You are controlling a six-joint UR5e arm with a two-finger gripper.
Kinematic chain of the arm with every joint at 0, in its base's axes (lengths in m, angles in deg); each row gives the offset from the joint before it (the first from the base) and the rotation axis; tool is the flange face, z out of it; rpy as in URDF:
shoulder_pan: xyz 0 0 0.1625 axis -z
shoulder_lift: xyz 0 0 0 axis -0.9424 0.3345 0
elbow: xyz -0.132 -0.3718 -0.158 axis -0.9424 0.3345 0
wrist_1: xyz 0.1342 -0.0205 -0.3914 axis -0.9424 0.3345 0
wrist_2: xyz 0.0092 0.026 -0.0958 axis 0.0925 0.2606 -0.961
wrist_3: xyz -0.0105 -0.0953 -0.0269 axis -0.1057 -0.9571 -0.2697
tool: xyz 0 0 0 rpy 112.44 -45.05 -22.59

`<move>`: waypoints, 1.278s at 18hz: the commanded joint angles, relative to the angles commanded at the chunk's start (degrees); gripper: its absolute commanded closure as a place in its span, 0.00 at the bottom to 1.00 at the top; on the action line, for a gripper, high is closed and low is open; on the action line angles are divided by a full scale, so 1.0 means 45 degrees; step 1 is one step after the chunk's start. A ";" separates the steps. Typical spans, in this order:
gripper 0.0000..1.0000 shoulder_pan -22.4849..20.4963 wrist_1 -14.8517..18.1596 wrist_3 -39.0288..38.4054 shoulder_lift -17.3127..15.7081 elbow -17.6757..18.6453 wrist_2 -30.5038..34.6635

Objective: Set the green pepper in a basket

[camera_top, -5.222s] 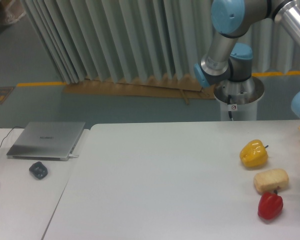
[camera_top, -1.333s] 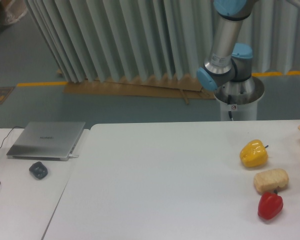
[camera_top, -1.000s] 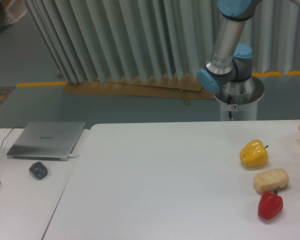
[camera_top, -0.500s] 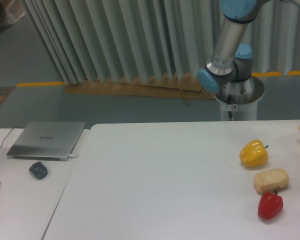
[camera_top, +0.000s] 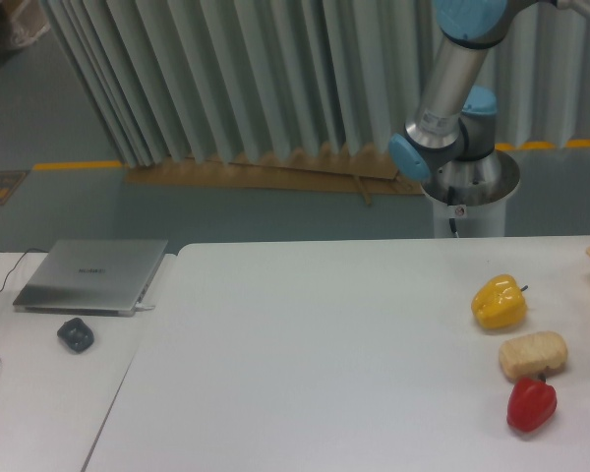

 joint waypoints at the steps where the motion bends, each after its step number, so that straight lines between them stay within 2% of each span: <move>1: 0.00 0.0079 0.0000 -0.0020 -0.0039 0.0000 0.0000; 5: 0.00 0.0177 0.0039 -0.0117 -0.0137 -0.0058 -0.0019; 9: 0.00 0.0527 0.0156 -0.1150 -0.0410 -0.0078 -0.0234; 12: 0.00 0.0802 0.0507 -0.1483 -0.0664 -0.0117 -0.0215; 18: 0.00 0.1211 0.0742 -0.1758 -0.0899 -0.0137 -0.0176; 23: 0.00 0.1680 0.1522 -0.2285 -0.1113 -0.0390 -0.0117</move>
